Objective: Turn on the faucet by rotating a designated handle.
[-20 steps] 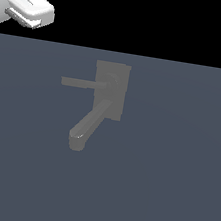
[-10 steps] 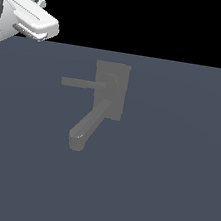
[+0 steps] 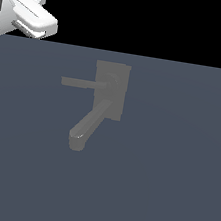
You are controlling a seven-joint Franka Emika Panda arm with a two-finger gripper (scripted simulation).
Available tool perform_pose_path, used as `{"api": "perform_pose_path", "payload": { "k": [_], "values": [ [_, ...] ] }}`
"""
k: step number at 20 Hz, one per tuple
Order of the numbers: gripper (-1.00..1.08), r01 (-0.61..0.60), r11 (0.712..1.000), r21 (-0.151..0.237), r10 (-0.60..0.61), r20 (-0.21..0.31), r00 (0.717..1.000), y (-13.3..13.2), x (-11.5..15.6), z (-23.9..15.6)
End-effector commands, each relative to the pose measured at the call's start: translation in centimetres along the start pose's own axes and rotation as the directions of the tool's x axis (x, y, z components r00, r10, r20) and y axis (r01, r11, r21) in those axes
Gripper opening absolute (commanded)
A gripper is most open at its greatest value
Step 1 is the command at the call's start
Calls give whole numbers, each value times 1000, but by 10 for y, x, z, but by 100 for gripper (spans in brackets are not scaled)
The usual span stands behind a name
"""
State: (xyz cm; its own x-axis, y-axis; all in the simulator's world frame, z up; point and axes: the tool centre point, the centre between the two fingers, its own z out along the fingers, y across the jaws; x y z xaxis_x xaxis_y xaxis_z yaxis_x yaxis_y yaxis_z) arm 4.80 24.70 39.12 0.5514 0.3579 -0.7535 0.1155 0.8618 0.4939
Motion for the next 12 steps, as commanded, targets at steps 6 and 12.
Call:
{"api": "perform_pose_path", "payload": {
  "k": [6,12],
  "values": [
    [-100,2,1000,-2,-2,-6,1000,-1,4,-1],
    [-100,65,998,-19,-66,-60,996,-15,32,-9]
  ]
}}
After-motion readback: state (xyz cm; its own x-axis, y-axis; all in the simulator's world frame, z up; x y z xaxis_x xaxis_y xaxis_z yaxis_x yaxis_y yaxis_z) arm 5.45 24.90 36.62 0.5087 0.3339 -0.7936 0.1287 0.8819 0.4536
